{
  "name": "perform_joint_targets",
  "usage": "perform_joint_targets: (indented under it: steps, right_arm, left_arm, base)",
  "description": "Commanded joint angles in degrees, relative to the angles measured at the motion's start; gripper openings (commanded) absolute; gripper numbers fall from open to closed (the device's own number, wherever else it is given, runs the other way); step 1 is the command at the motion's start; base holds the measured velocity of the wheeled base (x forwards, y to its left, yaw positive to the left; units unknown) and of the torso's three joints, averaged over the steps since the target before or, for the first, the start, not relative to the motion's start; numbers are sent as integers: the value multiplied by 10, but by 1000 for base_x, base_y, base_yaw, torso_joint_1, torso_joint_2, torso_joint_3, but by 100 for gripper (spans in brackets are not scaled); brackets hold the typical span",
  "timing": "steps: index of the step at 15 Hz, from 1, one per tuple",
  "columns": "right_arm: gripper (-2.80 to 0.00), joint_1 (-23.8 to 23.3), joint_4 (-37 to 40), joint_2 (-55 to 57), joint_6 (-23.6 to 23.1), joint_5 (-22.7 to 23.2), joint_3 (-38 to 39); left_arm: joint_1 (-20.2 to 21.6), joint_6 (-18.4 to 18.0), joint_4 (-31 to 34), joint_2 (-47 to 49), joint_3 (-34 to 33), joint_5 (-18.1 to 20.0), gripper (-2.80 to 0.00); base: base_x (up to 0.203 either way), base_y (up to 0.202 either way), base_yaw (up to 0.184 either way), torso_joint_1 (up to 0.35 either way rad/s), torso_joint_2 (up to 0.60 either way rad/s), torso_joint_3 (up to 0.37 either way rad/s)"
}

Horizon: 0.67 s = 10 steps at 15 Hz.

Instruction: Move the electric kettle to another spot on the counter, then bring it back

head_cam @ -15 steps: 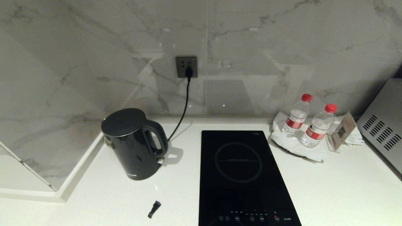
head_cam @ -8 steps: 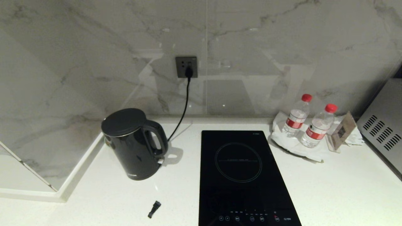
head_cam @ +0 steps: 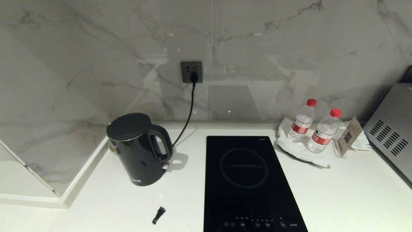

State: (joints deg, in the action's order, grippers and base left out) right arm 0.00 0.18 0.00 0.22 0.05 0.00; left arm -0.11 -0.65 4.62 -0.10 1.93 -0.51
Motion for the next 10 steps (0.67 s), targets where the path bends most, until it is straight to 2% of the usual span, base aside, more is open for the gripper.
perform_joint_targets:
  steps: [1,8,10]
  right_arm:
    - [-280,0,0,-1,0,0,0]
    - [-280,0,0,0,0,0,0]
    - [-280,0,0,0,0,0,0]
  left_arm:
    - [-1,5,0,2,1,0,0]
    - [1,3,0,2,1,1,0]
    - [1,-17,0,2,0,3,0]
  base:
    - [0,0,0,0,5,186]
    - [0,0,0,0,1,199]
    - [0,0,0,1,-1,166]
